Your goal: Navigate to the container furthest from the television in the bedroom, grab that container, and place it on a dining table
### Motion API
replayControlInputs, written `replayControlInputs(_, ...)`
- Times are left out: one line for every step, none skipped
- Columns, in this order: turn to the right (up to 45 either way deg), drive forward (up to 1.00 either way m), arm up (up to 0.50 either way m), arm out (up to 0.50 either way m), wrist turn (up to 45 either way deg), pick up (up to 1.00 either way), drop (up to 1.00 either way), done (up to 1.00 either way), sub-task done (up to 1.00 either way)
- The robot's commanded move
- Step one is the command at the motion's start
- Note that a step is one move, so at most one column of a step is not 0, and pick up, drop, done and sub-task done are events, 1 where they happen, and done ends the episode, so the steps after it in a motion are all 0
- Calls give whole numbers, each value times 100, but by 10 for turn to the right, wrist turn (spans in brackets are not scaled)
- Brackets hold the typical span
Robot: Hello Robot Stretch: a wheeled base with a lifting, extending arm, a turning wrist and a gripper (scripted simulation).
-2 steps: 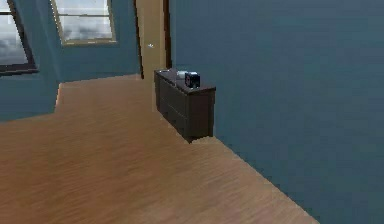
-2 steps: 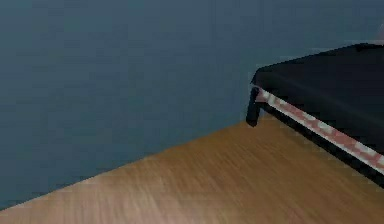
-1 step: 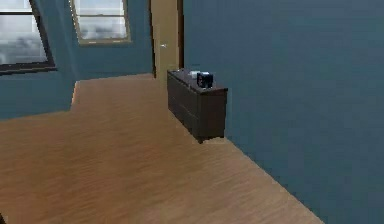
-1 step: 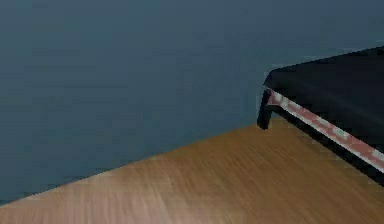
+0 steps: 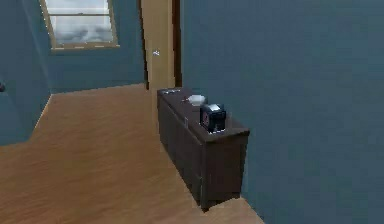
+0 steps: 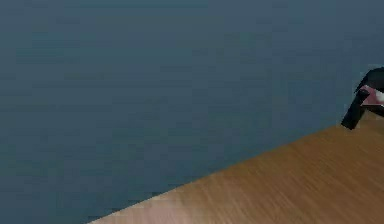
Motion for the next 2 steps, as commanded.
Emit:
replayControlInputs(0,75,0,0,0,0,0,0,0)
replayControlInputs(-450,0,0,0,0,0,0,0,0)
